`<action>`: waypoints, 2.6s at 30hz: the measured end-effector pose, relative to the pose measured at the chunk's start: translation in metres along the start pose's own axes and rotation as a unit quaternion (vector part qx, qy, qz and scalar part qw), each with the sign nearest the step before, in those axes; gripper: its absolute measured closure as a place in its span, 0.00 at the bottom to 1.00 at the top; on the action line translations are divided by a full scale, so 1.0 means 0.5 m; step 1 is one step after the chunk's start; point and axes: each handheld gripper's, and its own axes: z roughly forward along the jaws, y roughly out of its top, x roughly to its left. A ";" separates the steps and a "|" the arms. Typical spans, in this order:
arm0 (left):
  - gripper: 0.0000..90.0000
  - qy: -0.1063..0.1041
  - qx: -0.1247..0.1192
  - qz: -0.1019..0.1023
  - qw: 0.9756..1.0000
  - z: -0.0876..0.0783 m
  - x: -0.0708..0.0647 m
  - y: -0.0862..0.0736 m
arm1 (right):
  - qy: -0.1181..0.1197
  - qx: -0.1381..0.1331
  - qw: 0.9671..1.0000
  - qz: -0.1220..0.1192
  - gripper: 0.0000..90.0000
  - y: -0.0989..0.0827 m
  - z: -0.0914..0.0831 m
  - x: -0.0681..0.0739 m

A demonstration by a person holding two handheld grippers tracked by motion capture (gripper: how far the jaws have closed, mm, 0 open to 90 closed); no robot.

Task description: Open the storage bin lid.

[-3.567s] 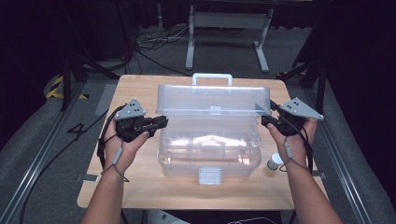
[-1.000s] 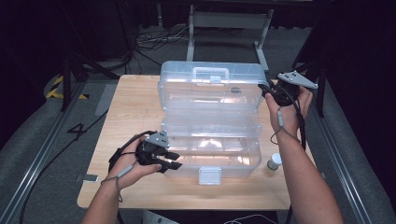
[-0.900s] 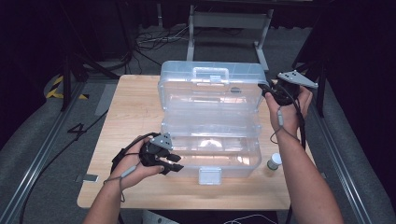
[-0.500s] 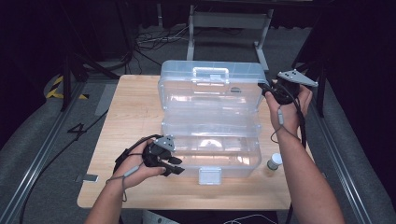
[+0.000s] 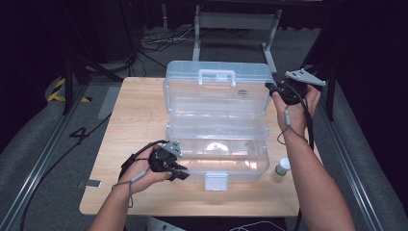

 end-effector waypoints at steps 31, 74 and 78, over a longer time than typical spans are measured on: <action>0.84 -0.005 -0.010 -0.025 1.000 0.001 0.001 -0.008 | -0.019 0.018 1.000 0.002 0.88 0.011 0.043 -0.007; 0.83 0.000 -0.021 -0.032 0.999 0.002 -0.001 -0.015 | -0.021 0.022 0.999 0.021 0.91 0.009 0.140 -0.035; 0.82 0.003 -0.019 -0.033 0.999 0.003 -0.003 -0.015 | -0.017 0.024 0.999 0.025 0.91 0.008 0.149 -0.040</action>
